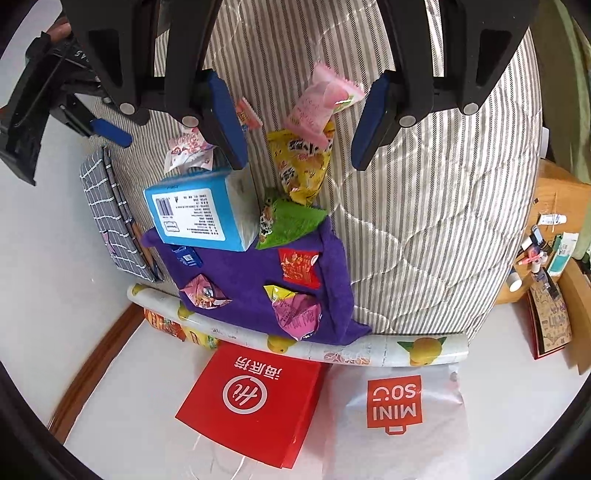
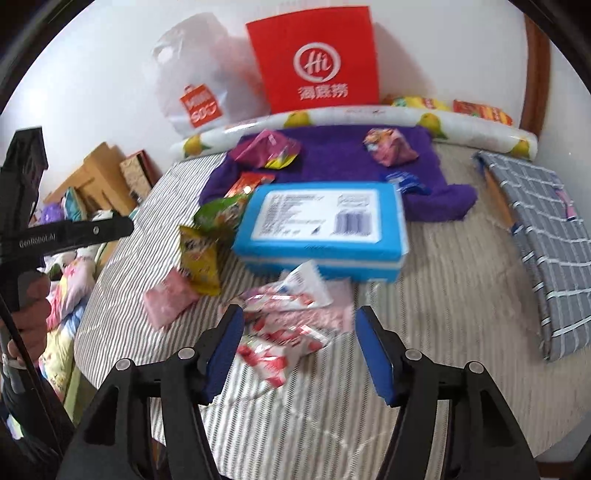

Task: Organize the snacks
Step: 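Grasp the pink ice-cream wrapper with the right gripper while the left gripper grasps the pink packet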

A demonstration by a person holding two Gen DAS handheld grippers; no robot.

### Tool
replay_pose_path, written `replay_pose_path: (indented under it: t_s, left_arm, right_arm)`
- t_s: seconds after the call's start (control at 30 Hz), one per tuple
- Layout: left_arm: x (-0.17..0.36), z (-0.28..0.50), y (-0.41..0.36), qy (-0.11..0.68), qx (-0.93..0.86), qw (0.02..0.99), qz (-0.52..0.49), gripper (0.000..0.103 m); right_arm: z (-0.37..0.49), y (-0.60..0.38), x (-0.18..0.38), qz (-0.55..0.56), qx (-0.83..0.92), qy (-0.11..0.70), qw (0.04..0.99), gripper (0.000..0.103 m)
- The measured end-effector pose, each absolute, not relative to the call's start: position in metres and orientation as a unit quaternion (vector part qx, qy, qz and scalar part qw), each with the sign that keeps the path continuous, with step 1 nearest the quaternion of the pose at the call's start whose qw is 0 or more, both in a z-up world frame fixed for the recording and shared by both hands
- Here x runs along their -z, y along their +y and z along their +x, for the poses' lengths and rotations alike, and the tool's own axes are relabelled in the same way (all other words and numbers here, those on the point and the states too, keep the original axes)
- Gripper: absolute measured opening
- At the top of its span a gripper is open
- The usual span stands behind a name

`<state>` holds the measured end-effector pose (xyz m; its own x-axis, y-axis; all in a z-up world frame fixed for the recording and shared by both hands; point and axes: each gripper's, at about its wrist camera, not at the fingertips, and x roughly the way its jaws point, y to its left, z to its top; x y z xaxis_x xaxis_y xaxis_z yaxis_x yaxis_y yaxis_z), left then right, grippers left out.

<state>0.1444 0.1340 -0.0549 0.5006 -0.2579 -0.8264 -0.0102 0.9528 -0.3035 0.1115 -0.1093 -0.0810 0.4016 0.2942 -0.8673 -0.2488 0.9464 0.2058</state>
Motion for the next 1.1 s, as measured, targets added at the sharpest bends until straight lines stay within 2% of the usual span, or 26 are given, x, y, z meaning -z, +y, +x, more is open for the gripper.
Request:
replay_pose_path:
  t_s: [0.47, 0.7, 0.9, 1.1]
  left_arm:
    - [0.068, 0.130, 0.158, 0.495, 0.082, 0.852, -0.151, 0.056]
    - [0.075, 0.132, 0.159, 0.501, 0.086, 0.848, -0.147, 0.056]
    - [0.077, 0.136, 0.155, 0.504, 0.093, 0.846, -0.145, 0.056]
    - [0.077, 0.139, 0.151, 0.506, 0.097, 0.846, -0.137, 0.056]
  right_arm:
    - [0.128, -0.080, 0.122, 0.029, -0.109, 0.586, 0.802, 0.062]
    - [0.130, -0.071, 0.140, -0.015, -0.088, 0.607, 0.790, 0.062]
    - [0.121, -0.084, 0.142, -0.043, -0.078, 0.612, 0.786, 0.062]
    - [0.112, -0.088, 0.134, -0.025, -0.110, 0.601, 0.791, 0.062]
